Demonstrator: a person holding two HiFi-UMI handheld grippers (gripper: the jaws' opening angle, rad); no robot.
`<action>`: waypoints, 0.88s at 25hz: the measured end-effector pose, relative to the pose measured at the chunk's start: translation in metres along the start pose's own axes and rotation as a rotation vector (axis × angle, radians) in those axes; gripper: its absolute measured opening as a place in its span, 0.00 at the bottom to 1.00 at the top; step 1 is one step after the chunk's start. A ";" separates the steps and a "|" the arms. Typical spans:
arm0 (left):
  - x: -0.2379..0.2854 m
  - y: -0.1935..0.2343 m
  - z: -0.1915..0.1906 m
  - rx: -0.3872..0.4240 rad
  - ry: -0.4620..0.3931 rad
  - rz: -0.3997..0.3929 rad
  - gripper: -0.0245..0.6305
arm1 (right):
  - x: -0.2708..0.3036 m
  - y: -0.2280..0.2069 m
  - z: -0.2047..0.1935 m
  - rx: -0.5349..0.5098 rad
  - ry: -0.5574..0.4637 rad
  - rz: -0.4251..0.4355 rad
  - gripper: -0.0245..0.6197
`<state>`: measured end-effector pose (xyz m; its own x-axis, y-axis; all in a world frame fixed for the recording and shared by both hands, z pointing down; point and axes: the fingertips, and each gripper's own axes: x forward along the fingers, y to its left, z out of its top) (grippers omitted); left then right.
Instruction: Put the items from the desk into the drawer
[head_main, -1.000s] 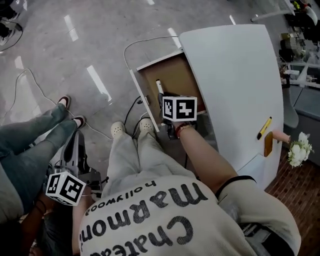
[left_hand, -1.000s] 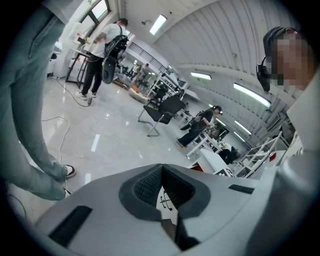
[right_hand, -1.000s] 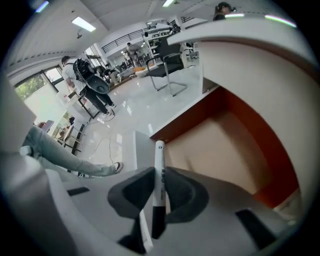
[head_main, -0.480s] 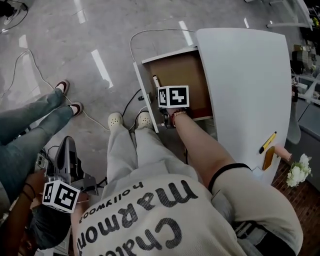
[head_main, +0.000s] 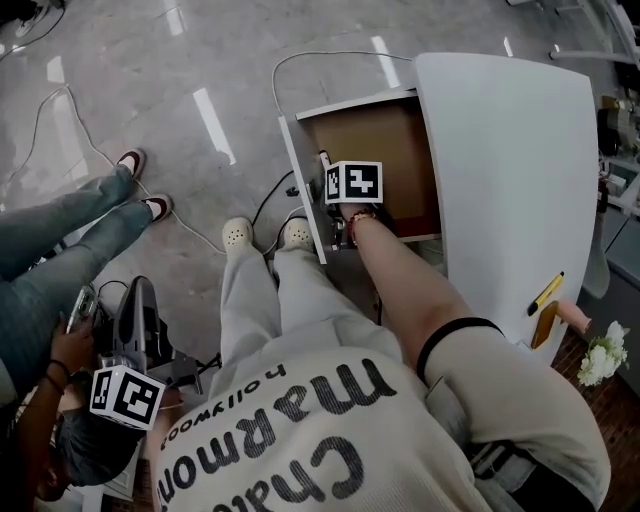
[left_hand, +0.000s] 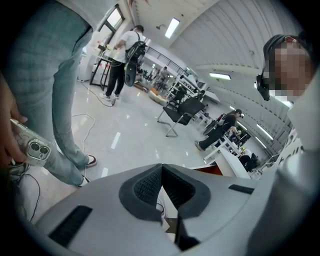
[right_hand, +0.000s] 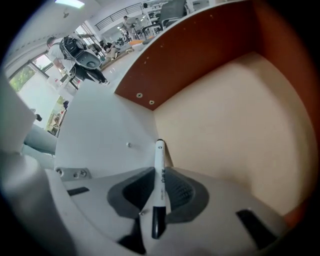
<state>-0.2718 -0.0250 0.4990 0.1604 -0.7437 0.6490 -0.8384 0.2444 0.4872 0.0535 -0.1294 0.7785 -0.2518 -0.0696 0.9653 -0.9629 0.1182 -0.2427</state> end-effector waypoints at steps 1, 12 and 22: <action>0.000 0.000 -0.001 -0.001 0.001 0.001 0.04 | 0.002 -0.001 0.000 0.007 0.001 -0.004 0.15; -0.010 0.004 -0.006 -0.010 -0.014 0.016 0.04 | 0.010 -0.009 -0.004 0.023 0.005 -0.051 0.15; -0.019 0.006 -0.006 -0.020 -0.027 0.009 0.04 | 0.003 -0.009 -0.005 0.061 -0.003 -0.065 0.19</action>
<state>-0.2770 -0.0054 0.4933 0.1391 -0.7577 0.6376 -0.8293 0.2628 0.4932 0.0618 -0.1261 0.7844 -0.1887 -0.0780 0.9789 -0.9813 0.0526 -0.1849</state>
